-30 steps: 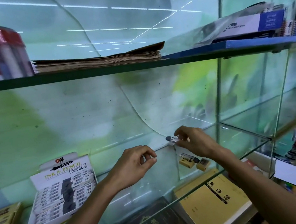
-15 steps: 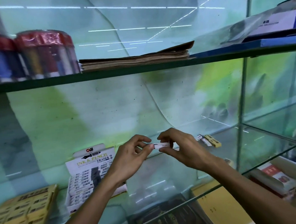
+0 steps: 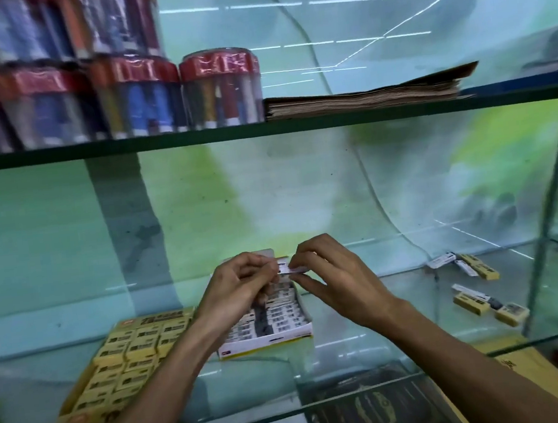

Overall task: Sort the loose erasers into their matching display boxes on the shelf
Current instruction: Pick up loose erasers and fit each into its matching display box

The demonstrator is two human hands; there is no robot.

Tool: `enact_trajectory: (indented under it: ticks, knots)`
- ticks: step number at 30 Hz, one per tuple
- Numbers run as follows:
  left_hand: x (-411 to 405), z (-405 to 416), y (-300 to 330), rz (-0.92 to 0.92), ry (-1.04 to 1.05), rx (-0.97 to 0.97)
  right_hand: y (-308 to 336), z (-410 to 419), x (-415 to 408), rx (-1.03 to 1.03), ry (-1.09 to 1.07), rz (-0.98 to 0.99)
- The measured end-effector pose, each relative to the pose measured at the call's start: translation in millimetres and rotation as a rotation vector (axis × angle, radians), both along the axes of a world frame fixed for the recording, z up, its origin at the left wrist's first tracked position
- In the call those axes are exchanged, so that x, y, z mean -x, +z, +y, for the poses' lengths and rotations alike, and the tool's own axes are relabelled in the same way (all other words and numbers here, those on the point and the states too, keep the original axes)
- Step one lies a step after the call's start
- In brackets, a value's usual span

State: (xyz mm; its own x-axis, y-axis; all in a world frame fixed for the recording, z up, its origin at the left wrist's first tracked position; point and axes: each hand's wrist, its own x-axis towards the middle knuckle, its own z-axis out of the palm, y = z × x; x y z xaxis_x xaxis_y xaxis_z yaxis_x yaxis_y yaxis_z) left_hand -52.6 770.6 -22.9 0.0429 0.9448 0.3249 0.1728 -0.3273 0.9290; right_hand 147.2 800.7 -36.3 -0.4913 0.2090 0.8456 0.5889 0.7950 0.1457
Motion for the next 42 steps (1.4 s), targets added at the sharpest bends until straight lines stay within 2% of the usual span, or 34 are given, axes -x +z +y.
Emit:
enact_trajectory:
  ticks: [5, 9, 12, 18, 27, 37, 42]
  knots:
    - [26.0, -11.1, 0.1, 0.035, 0.005, 0.018, -0.8, 0.1, 23.3, 0.007, 0.007, -0.030]
    - [47.1, -17.6, 2.3, 0.109, 0.083, -0.016, -3.7, 4.5, 25.4, 0.273, 0.018, -0.005]
    - [58.9, -19.8, 2.7, 0.110, 0.137, -0.037, -4.5, 11.4, 23.8, 0.486, -0.064, -0.017]
    - [67.4, -21.7, 1.1, 0.084, 0.149, -0.043, -1.3, 11.3, 25.5, 0.653, -0.198, -0.181]
    - [68.4, -22.7, -1.7, 0.097, 0.125, -0.021, 1.0, 7.3, 35.0, 0.731, -0.187, -0.212]
    - [64.9, -22.9, -1.9, 0.110, 0.095, -0.029, -0.5, 12.4, 33.4, 0.728, -0.190, -0.190]
    - [46.6, -20.3, -5.4, 0.144, 0.035, -0.068, -1.0, 9.1, 8.1, 0.699, -0.195, -0.115]
